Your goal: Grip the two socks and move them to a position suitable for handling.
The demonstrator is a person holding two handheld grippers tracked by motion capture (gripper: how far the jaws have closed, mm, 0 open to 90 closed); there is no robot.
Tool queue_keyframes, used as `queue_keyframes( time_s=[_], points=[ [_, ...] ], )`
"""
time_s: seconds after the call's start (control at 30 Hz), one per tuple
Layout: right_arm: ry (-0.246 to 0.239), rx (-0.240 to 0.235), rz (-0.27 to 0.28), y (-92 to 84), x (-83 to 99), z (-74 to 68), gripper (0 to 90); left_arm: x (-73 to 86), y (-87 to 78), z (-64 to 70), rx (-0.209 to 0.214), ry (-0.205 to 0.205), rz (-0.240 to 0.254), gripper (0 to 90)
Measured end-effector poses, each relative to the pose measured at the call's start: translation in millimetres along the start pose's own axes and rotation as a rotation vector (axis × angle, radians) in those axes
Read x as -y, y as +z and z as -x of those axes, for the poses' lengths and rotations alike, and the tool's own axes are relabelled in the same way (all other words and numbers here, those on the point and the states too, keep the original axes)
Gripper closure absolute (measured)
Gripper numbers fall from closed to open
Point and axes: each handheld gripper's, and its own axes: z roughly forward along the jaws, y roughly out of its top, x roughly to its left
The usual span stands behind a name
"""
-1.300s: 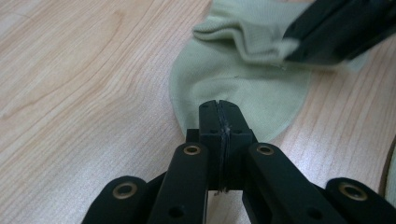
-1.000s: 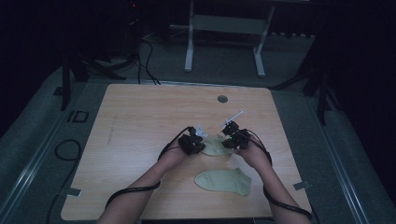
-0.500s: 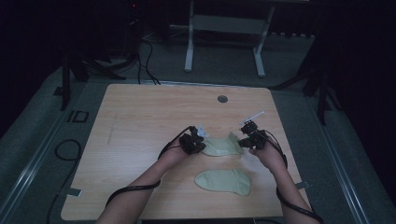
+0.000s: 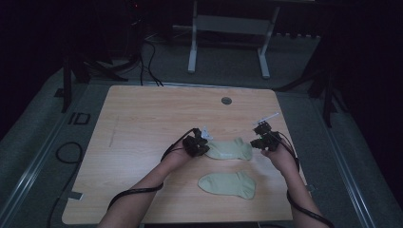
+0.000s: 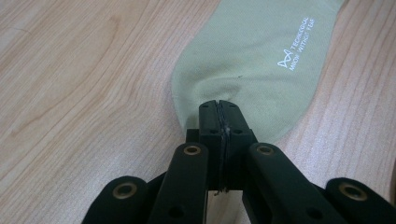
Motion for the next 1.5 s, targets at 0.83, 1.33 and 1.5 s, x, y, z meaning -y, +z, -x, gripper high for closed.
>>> queue_keyframes(
  time_s=[0.83,1.33,1.5],
  points=[
    [0.003,0.0,-0.076,48.9,-3.7,-8.4,88.6,-2.0,1.8,-1.7,-0.001,-0.007,0.001,88.5],
    [0.009,-0.008,-0.082,46.9,-0.8,-5.0,85.0,-4.5,1.9,-2.6,0.001,-0.008,-0.015,88.3],
    [0.01,-0.017,-0.087,47.1,-2.0,-5.7,82.4,-4.2,1.9,-4.6,0.015,-0.032,-0.012,87.6]
  ],
)
